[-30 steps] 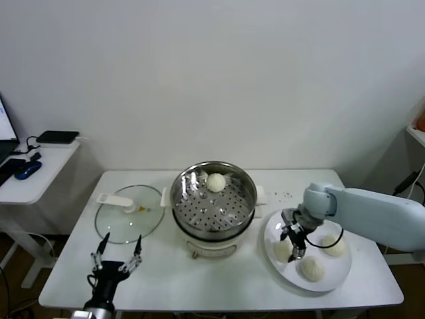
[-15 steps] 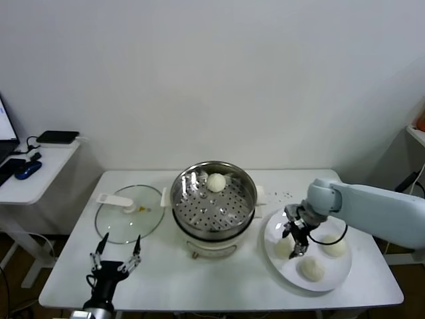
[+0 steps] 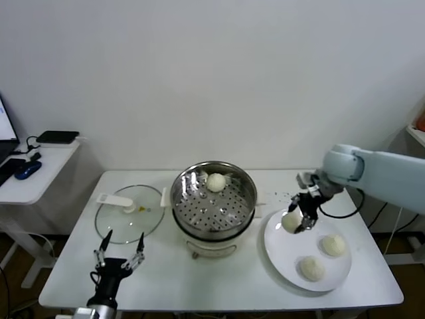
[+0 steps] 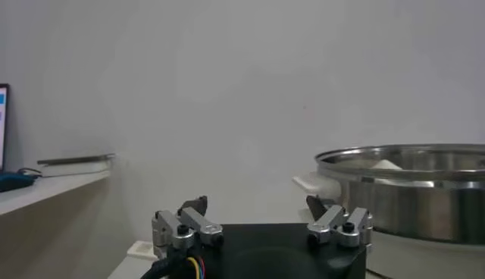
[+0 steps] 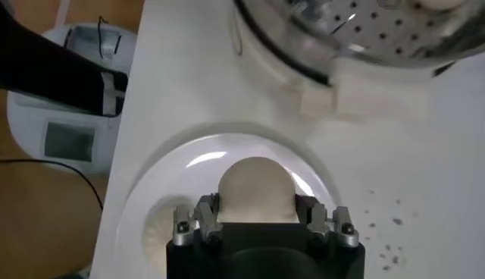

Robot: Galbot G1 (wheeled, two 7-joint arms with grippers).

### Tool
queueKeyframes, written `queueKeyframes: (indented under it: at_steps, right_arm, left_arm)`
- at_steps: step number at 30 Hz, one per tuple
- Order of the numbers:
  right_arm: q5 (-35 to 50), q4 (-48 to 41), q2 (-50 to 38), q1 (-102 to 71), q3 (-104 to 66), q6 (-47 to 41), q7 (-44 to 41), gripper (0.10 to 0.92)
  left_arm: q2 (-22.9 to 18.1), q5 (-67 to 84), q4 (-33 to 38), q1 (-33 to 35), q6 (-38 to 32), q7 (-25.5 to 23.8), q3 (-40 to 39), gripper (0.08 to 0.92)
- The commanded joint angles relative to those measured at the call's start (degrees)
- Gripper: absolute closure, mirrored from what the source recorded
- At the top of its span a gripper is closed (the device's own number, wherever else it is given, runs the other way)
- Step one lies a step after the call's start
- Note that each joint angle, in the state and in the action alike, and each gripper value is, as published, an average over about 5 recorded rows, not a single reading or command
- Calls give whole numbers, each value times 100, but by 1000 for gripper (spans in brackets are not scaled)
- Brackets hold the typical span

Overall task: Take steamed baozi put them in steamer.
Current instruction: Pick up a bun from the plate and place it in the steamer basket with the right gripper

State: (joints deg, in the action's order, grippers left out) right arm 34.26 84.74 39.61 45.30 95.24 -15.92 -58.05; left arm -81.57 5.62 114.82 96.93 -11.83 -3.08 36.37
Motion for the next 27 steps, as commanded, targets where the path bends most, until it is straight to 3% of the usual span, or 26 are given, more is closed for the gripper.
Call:
queueKeyframes:
  at_steps: [1, 10, 27]
  right_arm:
    - [1454, -51, 691, 1886, 925, 46, -84, 371]
    - [1745, -727, 1825, 1534, 451, 5, -62, 372]
    - [1335, -2377, 3792, -216, -637, -124, 16, 371]
  left_arm:
    - [16, -15, 9, -5, 13, -4, -17, 177]
    - [10, -69, 83, -52, 65, -5, -77, 177]
    - [-18, -24, 173, -140, 131, 2, 49, 177]
